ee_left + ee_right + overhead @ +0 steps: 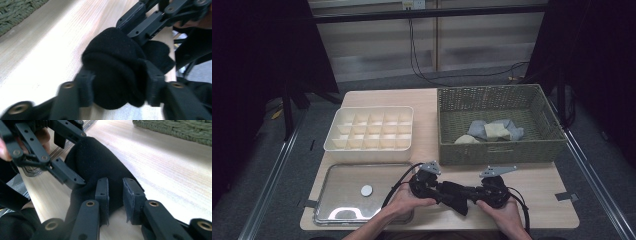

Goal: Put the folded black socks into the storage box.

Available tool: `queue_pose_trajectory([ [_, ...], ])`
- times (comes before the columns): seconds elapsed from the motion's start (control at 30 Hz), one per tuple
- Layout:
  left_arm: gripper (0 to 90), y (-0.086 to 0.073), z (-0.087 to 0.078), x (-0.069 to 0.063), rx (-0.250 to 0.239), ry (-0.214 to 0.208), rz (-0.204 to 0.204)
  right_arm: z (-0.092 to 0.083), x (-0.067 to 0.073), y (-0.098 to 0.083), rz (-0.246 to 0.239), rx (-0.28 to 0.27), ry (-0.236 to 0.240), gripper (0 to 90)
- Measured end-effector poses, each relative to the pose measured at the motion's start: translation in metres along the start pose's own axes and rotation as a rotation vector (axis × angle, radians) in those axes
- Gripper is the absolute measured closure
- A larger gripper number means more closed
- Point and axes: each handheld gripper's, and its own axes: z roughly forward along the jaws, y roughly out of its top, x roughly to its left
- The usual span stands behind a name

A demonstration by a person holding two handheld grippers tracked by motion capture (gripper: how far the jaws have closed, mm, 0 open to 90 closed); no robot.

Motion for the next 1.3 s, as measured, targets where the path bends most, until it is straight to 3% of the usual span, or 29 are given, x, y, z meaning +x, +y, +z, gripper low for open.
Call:
queue_pose_trajectory([
  [0.13, 59.8, 0.003, -0.005, -0.002, 0.003, 0.022, 0.017, 0.0, -0.003, 0.004, -0.018, -0.014, 0.007, 70.8],
  [0.47, 60.0, 0.003, -0.018, -0.001, -0.015, 0.048, -0.023, -0.005, -0.007, 0.008, -0.022, -0.089, -0.008, 53.8],
  [0.9, 59.6, 0.0, -0.041, 0.003, -0.037, 0.079, -0.041, -0.016, -0.013, 0.009, -0.018, -0.14, -0.039, 21.7],
  [1.0, 59.6, 0.003, -0.049, 0.003, -0.041, 0.098, -0.044, -0.02, -0.014, 0.009, -0.014, -0.164, -0.027, 17.3],
  [1.07, 59.5, 0.003, -0.057, 0.004, -0.051, 0.083, -0.043, -0.021, -0.015, 0.009, -0.021, -0.162, -0.024, 14.7],
  [1.13, 59.5, 0.005, -0.064, 0.003, -0.05, 0.121, -0.04, -0.023, -0.017, 0.009, -0.018, -0.167, -0.012, 12.8],
  [1.17, 59.5, 0.006, -0.068, 0.005, -0.058, 0.101, -0.044, -0.024, -0.019, 0.009, -0.013, -0.173, -0.009, 11.5],
  [1.3, 59.5, 0.004, -0.076, 0.011, -0.073, 0.116, -0.063, -0.026, -0.021, 0.007, -0.013, -0.177, -0.012, 8.9],
])
